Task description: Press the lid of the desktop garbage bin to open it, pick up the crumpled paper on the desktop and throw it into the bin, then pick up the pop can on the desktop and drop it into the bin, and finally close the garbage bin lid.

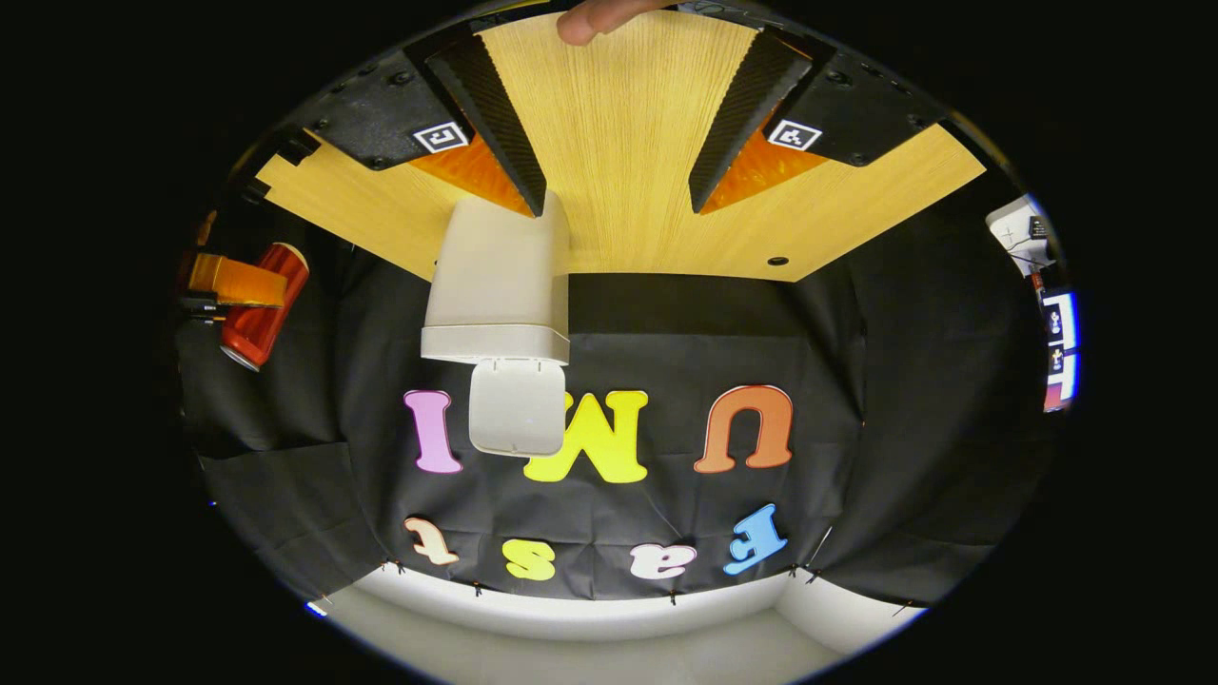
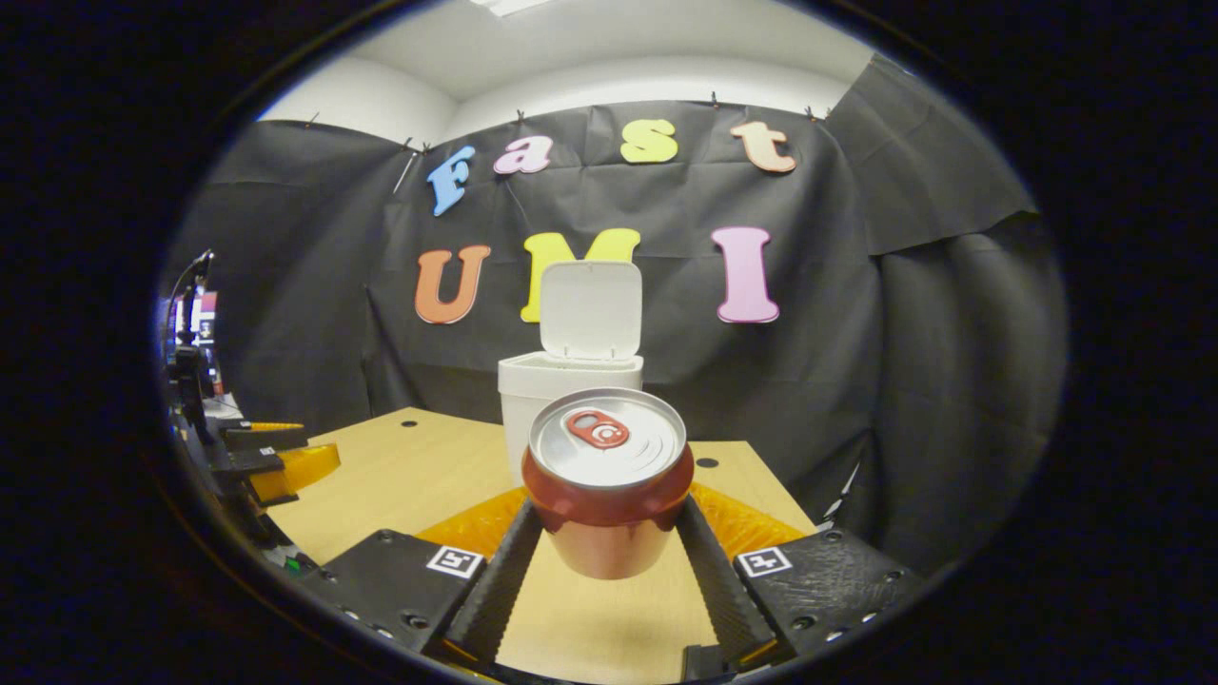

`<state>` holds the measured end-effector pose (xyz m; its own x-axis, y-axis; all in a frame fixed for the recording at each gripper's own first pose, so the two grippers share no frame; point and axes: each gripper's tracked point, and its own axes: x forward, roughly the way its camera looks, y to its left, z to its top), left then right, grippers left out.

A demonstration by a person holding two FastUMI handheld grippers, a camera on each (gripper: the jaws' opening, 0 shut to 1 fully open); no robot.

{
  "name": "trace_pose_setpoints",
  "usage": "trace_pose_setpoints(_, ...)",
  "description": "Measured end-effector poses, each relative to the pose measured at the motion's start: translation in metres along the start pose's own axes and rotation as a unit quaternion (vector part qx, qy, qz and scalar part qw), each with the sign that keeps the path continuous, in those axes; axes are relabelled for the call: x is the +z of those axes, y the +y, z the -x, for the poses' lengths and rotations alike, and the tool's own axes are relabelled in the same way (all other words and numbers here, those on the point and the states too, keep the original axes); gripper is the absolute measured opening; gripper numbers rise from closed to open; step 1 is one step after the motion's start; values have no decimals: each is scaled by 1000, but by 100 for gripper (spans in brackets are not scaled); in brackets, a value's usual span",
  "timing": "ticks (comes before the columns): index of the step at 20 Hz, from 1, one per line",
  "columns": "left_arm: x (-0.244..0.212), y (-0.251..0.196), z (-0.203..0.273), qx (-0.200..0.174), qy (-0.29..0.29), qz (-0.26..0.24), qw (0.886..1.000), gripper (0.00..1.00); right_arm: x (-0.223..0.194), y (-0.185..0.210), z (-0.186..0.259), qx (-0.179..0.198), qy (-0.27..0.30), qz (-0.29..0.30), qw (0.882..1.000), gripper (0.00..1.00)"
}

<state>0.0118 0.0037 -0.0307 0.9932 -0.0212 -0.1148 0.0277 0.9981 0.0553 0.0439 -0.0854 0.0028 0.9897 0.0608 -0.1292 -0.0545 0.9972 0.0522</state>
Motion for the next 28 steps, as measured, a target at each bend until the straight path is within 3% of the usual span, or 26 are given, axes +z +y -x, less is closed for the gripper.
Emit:
trace_pose_setpoints(2,8,5,6,2,-10,1,1000,98,28,12,-9,8,-2,5,1000,82)
trace_pose_setpoints(5,10,16,9,10,-12,-6,1000,98,75,47,-28,54,-6,-19,998,81)
trace_pose_setpoints(10,19,40,15,43,-25,-11,999,98,133,63,-96,39,17,-1,999,81)
trace_pose_setpoints(13,23,47,17,47,-28,3,999,98,141,73,-151,40,40,-4,998,82)
trace_pose_setpoints(19,27,46,14,32,-32,3,999,98,156,50,-254,-22,20,-5,1000,82)
trace_pose_setpoints(23,28,53,10,28,-34,19,999,98,132,40,-293,-57,62,-11,996,81)
trace_pose_setpoints(28,37,71,14,34,-46,22,998,98,116,30,-311,-85,86,0,993,81)
